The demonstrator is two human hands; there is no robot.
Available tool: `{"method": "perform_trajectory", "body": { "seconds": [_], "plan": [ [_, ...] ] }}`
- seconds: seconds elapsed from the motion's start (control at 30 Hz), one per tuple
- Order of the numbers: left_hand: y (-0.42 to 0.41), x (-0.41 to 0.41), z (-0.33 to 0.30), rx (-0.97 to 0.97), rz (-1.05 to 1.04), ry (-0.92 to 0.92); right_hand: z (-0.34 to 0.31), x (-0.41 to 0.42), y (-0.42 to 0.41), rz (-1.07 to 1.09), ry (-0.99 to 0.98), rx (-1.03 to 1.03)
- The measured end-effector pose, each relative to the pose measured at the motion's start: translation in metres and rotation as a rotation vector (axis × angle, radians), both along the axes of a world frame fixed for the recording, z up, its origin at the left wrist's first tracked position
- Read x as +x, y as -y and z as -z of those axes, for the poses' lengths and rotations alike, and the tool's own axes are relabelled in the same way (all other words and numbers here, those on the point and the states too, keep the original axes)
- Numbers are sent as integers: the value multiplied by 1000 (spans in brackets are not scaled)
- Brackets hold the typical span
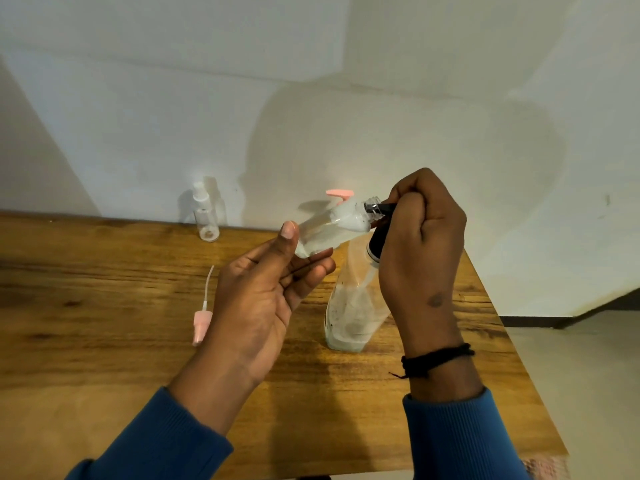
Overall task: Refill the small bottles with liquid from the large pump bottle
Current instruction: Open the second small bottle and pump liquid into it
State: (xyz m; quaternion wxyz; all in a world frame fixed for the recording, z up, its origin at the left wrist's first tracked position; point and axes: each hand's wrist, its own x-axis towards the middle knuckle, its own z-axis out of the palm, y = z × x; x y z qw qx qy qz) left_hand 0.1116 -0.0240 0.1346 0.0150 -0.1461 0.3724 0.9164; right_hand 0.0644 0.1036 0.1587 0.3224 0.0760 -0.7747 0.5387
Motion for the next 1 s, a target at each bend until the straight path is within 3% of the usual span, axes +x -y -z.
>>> {"method": "perform_trajectory", "body": {
  "seconds": [1.0],
  "plan": [
    [-3,1,0,-3,31,9,0,-3,-4,15,-37,2]
  ]
}}
